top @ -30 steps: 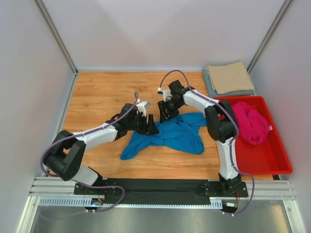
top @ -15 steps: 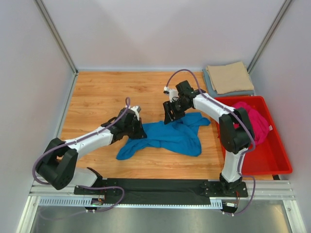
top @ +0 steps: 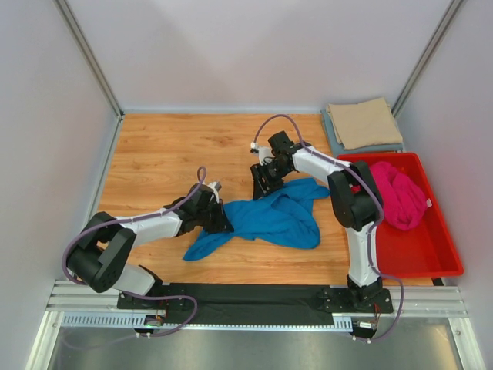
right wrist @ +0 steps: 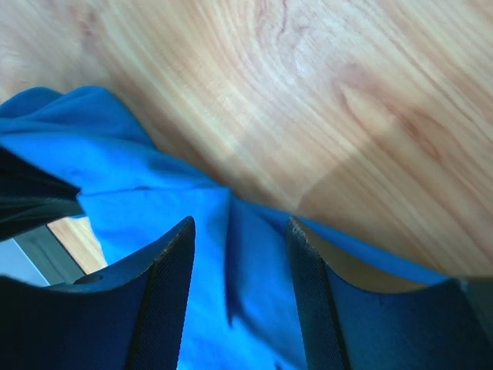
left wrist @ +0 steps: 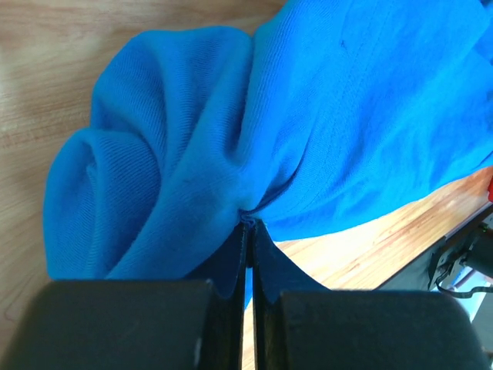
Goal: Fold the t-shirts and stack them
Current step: Flatten the tshirt out
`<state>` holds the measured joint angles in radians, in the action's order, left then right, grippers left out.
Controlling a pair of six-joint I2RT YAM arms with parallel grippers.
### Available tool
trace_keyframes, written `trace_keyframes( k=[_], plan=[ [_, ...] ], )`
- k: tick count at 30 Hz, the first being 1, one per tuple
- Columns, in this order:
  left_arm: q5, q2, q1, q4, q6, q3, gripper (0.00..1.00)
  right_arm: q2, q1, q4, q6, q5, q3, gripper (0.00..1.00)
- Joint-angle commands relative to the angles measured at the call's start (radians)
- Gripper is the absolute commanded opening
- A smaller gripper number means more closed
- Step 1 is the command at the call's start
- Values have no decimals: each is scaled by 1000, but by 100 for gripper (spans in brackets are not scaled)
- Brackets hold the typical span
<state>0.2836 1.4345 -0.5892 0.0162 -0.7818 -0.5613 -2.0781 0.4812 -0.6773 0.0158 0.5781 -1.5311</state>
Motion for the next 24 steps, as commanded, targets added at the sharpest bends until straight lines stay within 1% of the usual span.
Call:
trace_keyframes(
  k=[1, 4, 7, 8, 9, 10, 11, 13, 14, 18, 19, 20, 22, 24],
  plan=[
    [-18, 27, -4, 24, 1, 35, 0, -65, 20, -13, 3, 16, -72, 52],
    [-23, 18, -4, 24, 3, 44, 0, -79, 22, -8, -10, 16, -66, 50],
    [-23, 12, -4, 19, 0, 51, 0, -59, 25, 39, -14, 9, -24, 34],
    [-27, 9, -4, 22, -2, 51, 0, -42, 25, 68, -39, -12, -8, 22],
    [-30, 9, -4, 28, -4, 44, 0, -28, 25, 80, -43, -24, -1, 16],
    [-47, 6, -4, 53, -5, 38, 0, -2, 25, 100, -50, -37, 3, 5],
    [-49, 4, -4, 63, -8, 20, 0, 15, 27, 107, -53, -75, 5, 2],
    [-50, 3, -4, 115, -7, -17, 0, 51, 25, 134, -65, -115, 15, 0],
    [-49, 0, -4, 143, 6, -75, 0, 105, 28, 149, -71, -148, 26, 0],
    [-47, -45, -4, 263, 18, -205, 0, 263, 30, 200, -83, -191, 98, 0],
    [-61, -51, -4, 330, 18, -230, 0, 291, 28, 208, -83, -204, 138, 0],
    [-67, -49, -4, 370, 18, -283, 0, 317, 30, 211, -86, -227, 158, 0],
    [-61, -29, -6, 448, 32, -328, 0, 383, 28, 217, -92, -242, 227, 0],
    [-55, -17, -8, 468, 41, -362, 0, 461, 33, 237, -109, -253, 291, 0]
  ],
)
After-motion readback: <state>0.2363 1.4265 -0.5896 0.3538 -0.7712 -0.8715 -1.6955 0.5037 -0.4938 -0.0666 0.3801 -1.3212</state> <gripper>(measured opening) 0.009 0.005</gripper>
